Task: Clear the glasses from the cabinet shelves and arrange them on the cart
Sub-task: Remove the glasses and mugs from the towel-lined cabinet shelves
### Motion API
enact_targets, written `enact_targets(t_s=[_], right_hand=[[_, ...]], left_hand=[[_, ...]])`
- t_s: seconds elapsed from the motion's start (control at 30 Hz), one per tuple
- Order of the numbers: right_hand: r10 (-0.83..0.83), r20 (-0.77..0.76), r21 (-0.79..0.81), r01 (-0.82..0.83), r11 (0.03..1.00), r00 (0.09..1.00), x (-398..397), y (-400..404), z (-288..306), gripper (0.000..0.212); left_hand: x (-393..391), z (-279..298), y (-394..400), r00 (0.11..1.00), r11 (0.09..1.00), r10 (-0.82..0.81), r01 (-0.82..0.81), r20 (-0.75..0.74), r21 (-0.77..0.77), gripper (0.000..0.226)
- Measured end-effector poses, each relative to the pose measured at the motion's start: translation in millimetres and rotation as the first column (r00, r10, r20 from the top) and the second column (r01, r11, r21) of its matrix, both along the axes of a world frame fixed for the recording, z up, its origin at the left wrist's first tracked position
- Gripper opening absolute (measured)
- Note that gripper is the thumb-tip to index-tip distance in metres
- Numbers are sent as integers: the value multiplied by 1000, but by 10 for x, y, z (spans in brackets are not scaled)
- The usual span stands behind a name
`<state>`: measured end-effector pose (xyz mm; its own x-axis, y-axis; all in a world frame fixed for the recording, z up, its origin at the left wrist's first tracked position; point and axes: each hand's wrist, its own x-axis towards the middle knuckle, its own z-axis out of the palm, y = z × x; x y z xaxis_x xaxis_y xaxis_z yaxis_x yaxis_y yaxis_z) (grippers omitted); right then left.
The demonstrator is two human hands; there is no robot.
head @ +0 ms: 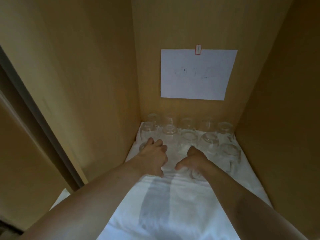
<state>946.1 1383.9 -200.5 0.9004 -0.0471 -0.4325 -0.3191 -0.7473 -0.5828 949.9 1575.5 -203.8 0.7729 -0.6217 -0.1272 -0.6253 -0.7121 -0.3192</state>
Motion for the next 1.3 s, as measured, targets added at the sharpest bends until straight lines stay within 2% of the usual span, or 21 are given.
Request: enact_targets(t_s=[0.1, 0.23, 0.3, 0.4, 0.67, 0.87, 1.0, 1.2, 1.3], right_hand=[[114, 38, -134, -108, 985, 993, 53, 53, 79, 85], [188, 71, -254, -164, 953, 980, 126, 140, 156, 80], [218, 77, -296, -186, 937, 973, 161, 187, 175, 79], [263, 90, -359, -215, 908, 961, 184, 285, 200, 84], [400, 210, -400, -295, 868, 892, 294, 462, 178, 86], [409, 344, -316, -306, 898, 845, 364, 576, 106, 94], [418, 374, -347, -293, 891, 828, 380, 609, 75, 93], [402, 380, -335, -281, 900, 833, 274, 577, 112, 98], [371, 402, -318, -253, 914, 837, 174, 499, 131, 92]], left_hand=[[50, -121, 57, 998, 992, 48, -51, -28, -115, 59], [106, -248, 208, 946, 935, 224, -277, -234, -221, 96], [140, -251, 271, 921, 899, 245, -333, -302, -285, 102], [190, -220, 273, 907, 872, 272, -374, -322, -316, 109], [286, -168, 349, 889, 851, 394, -449, -233, -274, 88], [338, -203, 393, 878, 823, 442, -478, -183, -307, 87], [346, -208, 419, 886, 826, 444, -462, -133, -324, 93], [275, -225, 451, 891, 814, 421, -454, -169, -364, 102], [198, -123, 415, 863, 730, 444, -505, -243, -460, 100]])
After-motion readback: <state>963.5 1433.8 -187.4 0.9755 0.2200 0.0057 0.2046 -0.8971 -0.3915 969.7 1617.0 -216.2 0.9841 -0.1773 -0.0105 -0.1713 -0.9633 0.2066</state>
